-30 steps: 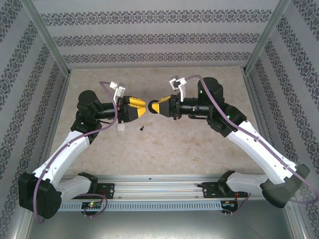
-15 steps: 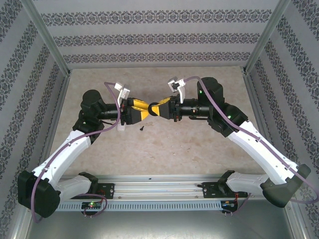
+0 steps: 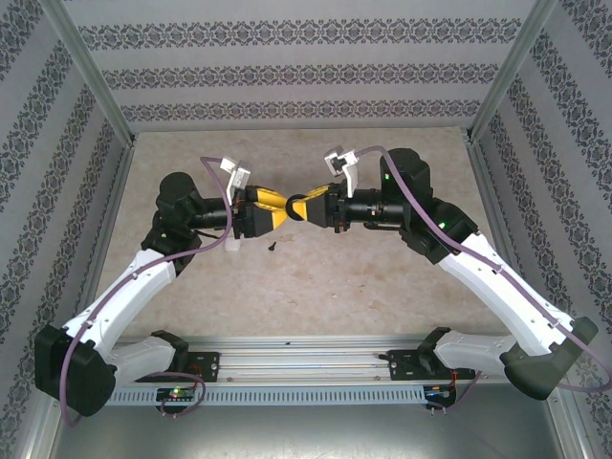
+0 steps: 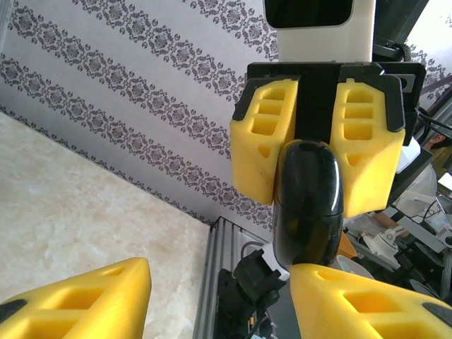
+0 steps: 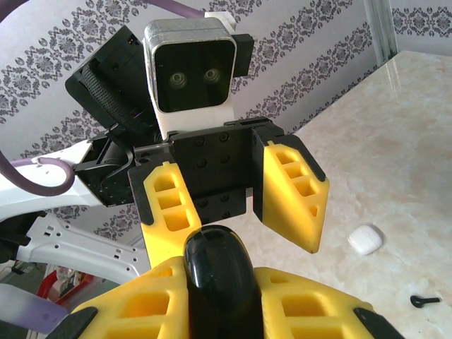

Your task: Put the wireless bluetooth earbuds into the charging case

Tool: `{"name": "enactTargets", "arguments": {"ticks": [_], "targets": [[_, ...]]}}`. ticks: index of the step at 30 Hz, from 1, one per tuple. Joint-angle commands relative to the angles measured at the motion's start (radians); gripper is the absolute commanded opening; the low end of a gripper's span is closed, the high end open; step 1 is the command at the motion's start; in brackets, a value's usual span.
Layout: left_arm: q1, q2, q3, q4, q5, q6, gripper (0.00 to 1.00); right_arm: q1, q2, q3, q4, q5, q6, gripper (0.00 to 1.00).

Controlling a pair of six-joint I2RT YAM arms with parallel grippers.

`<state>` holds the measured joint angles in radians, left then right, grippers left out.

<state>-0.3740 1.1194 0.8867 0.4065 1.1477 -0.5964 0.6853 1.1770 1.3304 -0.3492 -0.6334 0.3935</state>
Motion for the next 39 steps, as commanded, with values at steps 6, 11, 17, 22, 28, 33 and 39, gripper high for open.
{"name": "enactTargets", "arguments": {"ticks": [6, 11, 17, 22, 28, 33, 39], "targets": [[-0.069, 0.001, 0.021, 0.118, 0.057, 0.001, 0.58, -0.019, 0.042, -0.021, 0.009, 0.065, 0.019, 0.08], [-0.069, -0.010, 0.011, 0.094, 0.053, 0.024, 0.58, -0.052, 0.030, -0.051, 0.029, 0.054, 0.050, 0.08], [-0.069, 0.003, 0.010, 0.135, 0.056, -0.002, 0.58, -0.049, 0.044, -0.051, 0.029, 0.032, 0.057, 0.08], [-0.075, 0.013, 0.007, 0.146, 0.054, -0.011, 0.57, -0.044, 0.050, -0.053, 0.047, 0.016, 0.065, 0.09], [-0.075, 0.026, 0.013, 0.155, 0.049, -0.012, 0.46, -0.016, 0.054, -0.053, 0.070, -0.022, 0.062, 0.09], [-0.076, 0.036, 0.015, 0.173, 0.043, -0.022, 0.33, 0.002, 0.052, -0.060, 0.076, -0.041, 0.054, 0.09], [-0.075, 0.029, 0.011, 0.126, 0.049, 0.013, 0.00, -0.010, 0.035, -0.073, 0.094, -0.028, 0.078, 0.12]]}}
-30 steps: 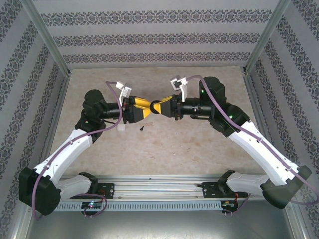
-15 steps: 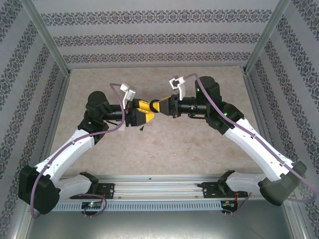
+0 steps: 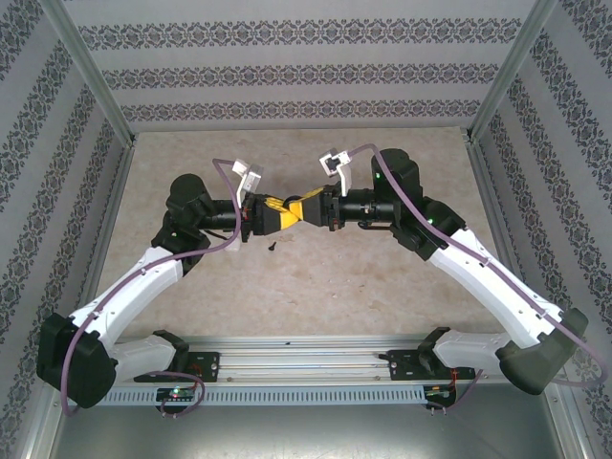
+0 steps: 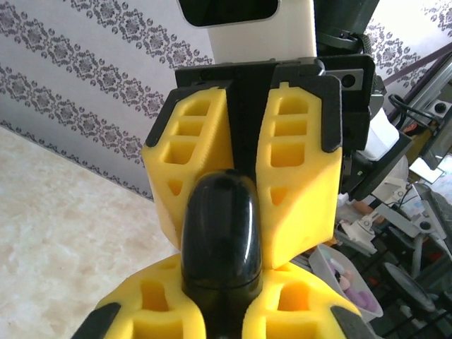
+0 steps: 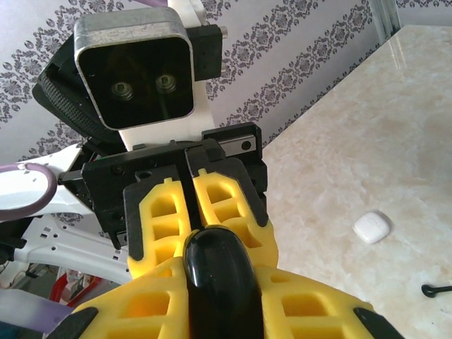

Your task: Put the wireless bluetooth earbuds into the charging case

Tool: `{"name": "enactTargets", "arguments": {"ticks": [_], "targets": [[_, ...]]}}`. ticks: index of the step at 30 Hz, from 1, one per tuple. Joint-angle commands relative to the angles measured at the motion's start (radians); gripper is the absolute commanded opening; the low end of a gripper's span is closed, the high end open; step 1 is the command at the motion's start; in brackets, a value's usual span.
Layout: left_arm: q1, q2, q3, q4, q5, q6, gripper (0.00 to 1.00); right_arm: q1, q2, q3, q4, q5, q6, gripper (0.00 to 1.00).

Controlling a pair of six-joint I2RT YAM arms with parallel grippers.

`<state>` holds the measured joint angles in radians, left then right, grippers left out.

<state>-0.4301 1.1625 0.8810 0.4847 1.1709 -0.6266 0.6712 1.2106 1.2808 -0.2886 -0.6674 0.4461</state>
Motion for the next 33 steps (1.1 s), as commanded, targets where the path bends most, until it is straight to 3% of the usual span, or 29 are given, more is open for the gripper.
{"name": "enactTargets", "arguments": {"ticks": [1, 3, 6, 19, 27, 33], "targets": [[-0.019, -0.018, 0.016, 0.031, 0.025, 0.057, 0.00, 0.002, 0.000, -0.024, 0.038, 0.007, 0.033, 0.15], [-0.019, -0.029, 0.010, -0.002, 0.024, 0.094, 0.00, -0.006, -0.003, -0.024, 0.043, 0.006, 0.048, 0.27], [-0.019, -0.049, -0.013, 0.035, 0.039, 0.125, 0.00, -0.033, 0.004, -0.018, 0.011, 0.031, 0.079, 0.36], [-0.020, -0.087, -0.057, 0.052, 0.014, 0.220, 0.00, -0.089, 0.039, -0.043, -0.040, 0.060, 0.162, 0.42], [0.020, -0.132, -0.117, -0.126, -0.155, 0.371, 0.00, -0.072, -0.010, -0.033, -0.051, 0.095, 0.218, 0.54], [0.078, -0.178, -0.210, -0.138, -0.214, 0.360, 0.00, -0.057, -0.028, -0.051, -0.102, 0.171, 0.247, 0.60]]}}
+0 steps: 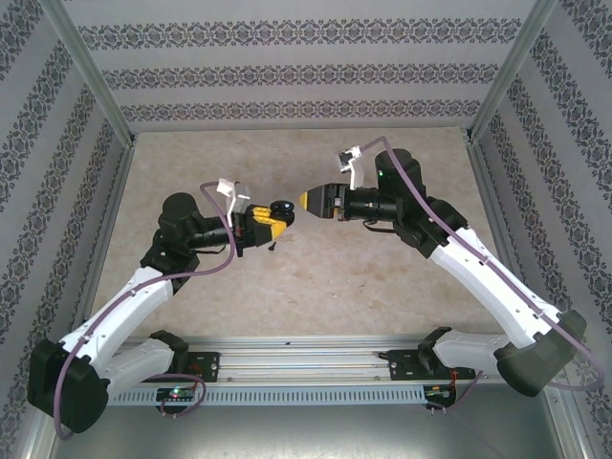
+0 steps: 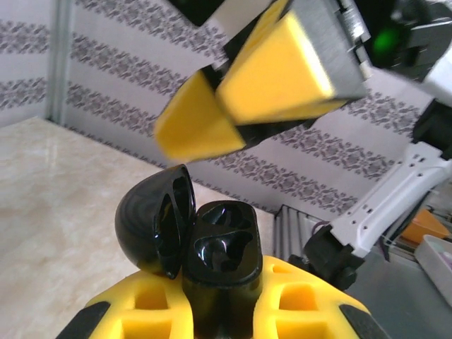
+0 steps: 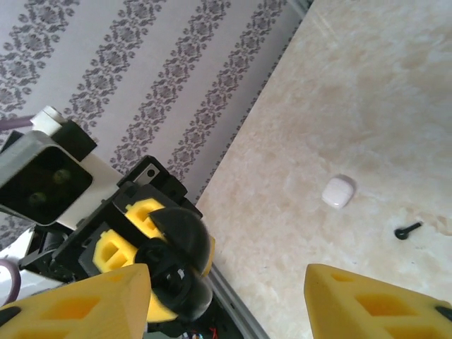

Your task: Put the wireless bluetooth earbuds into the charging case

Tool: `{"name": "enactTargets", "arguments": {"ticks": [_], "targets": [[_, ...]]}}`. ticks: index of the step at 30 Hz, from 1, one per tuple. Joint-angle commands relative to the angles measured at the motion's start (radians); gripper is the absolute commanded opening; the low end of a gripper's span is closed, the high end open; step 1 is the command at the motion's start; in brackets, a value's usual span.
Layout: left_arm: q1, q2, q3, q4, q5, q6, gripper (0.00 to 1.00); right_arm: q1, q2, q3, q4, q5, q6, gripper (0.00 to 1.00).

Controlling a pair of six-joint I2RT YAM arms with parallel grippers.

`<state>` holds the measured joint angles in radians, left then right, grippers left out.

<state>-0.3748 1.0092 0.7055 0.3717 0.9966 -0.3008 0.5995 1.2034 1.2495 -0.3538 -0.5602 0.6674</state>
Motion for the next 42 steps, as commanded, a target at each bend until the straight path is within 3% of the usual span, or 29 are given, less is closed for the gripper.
{"name": "enactTargets", "arguments": {"ticks": [1, 5, 9, 16, 19, 22, 26, 31, 42], "targets": [[0.030, -0.038, -0.054, -0.025, -0.045, 0.032, 0.00, 0.019, -0.020, -0.027, -0.042, 0.082, 0.026, 0.60], [0.062, -0.114, -0.124, -0.068, -0.073, 0.044, 0.00, 0.048, 0.023, -0.063, -0.052, 0.166, 0.035, 0.59], [0.073, -0.232, -0.151, -0.255, -0.124, 0.136, 0.00, 0.102, 0.149, -0.028, -0.107, 0.250, -0.038, 0.57], [0.079, -0.426, -0.174, -0.480, -0.164, 0.226, 0.00, 0.147, 0.508, 0.226, -0.239, 0.222, -0.294, 0.51], [0.079, -0.482, -0.194, -0.512, -0.177, 0.217, 0.00, 0.174, 0.673, 0.377, -0.330, 0.240, -0.417, 0.50], [0.080, -0.527, -0.212, -0.525, -0.190, 0.200, 0.00, 0.213, 0.806, 0.506, -0.431, 0.365, -0.562, 0.51], [0.082, -0.562, -0.217, -0.569, -0.197, 0.205, 0.00, 0.258, 0.923, 0.618, -0.522, 0.507, -0.720, 0.59], [0.081, -0.587, -0.215, -0.605, -0.201, 0.218, 0.00, 0.300, 1.013, 0.697, -0.567, 0.593, -0.852, 0.63], [0.082, -0.579, -0.230, -0.572, -0.198, 0.206, 0.00, 0.319, 1.167, 0.838, -0.642, 0.569, -1.022, 0.65]]}}
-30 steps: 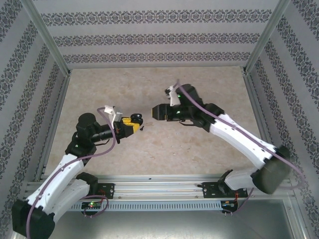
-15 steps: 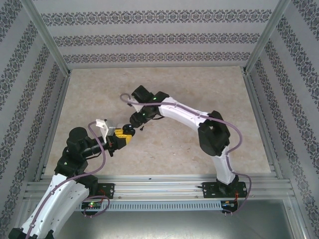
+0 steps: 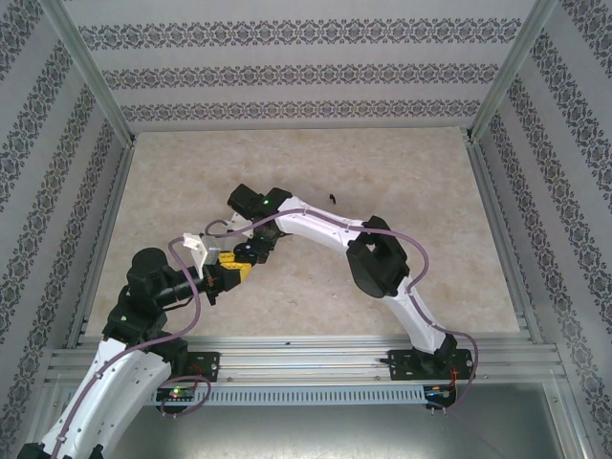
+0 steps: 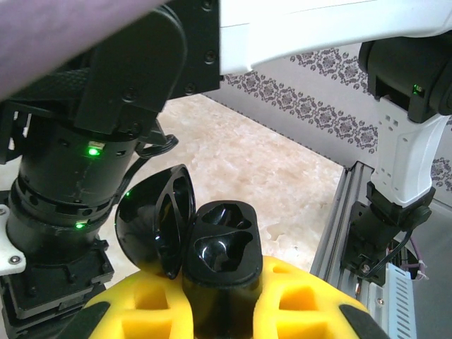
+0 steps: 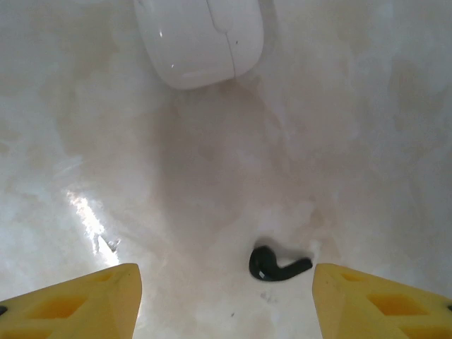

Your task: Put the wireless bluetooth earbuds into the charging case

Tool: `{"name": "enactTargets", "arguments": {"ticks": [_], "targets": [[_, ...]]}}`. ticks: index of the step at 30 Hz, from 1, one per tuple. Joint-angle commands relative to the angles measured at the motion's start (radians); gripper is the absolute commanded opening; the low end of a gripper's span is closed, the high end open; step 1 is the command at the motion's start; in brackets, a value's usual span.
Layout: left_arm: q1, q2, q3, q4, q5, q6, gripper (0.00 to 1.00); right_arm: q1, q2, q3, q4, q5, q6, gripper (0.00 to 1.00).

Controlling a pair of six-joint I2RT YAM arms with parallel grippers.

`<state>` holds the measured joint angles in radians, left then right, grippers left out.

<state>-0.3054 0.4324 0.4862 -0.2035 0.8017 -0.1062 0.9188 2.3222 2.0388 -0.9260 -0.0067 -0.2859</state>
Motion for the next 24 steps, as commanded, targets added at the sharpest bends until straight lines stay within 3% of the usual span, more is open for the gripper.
{"name": "enactTargets", "arguments": {"ticks": [1, 12, 24], "targets": [[0.012, -0.002, -0.012, 0.006, -0.003, 0.012, 0.00, -0.001, 0.065, 0.072, -0.089, 0.017, -0.074, 0.65], [0.012, -0.003, -0.020, 0.019, 0.000, 0.009, 0.00, -0.033, 0.170, 0.146, -0.163, 0.035, -0.089, 0.65], [0.011, 0.003, -0.020, 0.050, 0.004, -0.017, 0.00, -0.071, 0.138, 0.085, -0.172, 0.010, -0.030, 0.44]]}}
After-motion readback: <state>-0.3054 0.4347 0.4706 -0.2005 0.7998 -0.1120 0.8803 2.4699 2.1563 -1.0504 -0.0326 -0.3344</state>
